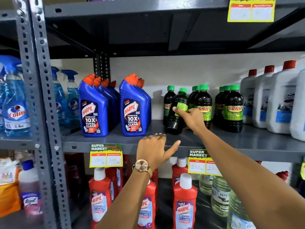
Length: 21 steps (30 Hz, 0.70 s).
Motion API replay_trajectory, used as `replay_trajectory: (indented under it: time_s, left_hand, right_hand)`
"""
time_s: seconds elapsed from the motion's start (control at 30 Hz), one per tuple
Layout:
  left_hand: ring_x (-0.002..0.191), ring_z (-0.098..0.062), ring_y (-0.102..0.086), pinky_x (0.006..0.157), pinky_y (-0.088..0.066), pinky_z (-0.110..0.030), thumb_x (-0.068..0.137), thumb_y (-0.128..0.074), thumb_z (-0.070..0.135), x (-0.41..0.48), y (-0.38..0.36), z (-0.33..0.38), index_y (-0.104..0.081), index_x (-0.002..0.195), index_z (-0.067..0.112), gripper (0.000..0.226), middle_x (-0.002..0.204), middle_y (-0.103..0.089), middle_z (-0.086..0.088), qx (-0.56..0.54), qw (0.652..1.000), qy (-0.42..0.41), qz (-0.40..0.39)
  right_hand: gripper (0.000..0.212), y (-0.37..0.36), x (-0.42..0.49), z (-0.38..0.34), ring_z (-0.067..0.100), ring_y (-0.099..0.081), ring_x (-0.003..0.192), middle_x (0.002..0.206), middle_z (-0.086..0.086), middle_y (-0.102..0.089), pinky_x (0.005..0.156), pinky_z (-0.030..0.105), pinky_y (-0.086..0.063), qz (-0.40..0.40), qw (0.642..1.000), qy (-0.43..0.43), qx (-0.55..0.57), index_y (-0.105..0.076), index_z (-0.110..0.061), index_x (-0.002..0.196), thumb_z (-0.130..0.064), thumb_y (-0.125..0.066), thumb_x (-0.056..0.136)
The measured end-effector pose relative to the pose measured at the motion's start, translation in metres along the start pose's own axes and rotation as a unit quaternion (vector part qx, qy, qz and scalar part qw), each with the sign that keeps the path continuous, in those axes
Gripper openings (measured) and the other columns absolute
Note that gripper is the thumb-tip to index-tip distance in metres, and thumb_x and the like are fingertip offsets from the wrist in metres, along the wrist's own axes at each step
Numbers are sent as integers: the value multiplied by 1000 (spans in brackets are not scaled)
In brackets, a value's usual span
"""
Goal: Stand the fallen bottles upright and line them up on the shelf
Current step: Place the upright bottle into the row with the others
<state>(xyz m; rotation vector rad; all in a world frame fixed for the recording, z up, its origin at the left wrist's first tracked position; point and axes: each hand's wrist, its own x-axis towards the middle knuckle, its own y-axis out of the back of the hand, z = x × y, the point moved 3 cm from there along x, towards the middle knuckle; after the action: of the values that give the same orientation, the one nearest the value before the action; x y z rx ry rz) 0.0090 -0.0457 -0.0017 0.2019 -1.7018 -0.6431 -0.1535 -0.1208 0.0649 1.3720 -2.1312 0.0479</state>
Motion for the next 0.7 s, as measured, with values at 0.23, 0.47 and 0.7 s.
replay_trajectory:
  time_s: [0.23,0.47,0.7]
  left_hand:
    - [58,-20,-64,50,-44,-28,88,-27,67,-1,-3,-2,-65,68,16,67,63,-67,1,-4,1000,-2,9]
    - [67,-18,-68,56,-51,-30,89,-28,66,0,-5,-1,-72,78,15,68,73,-73,1,-13,1000,-4,9]
    - [73,-19,-71,60,-55,-32,87,-29,65,0,-4,0,-74,80,14,68,80,-76,-1,-10,1000,10,-3]
  right_hand:
    - [87,-26,8,-16,31,-62,102,110,13,-63,81,39,-52,-20,991,2,-133,-54,-2,116,-61,-80,58]
    - [81,-49,3,-4,32,-58,115,123,15,-58,90,34,-49,-51,997,-48,-34,-51,-1,128,-46,-78,67]
    - [79,-42,-1,-1,34,-59,112,120,17,-62,93,42,-50,-34,996,-10,-77,-51,-3,121,-46,-82,63]
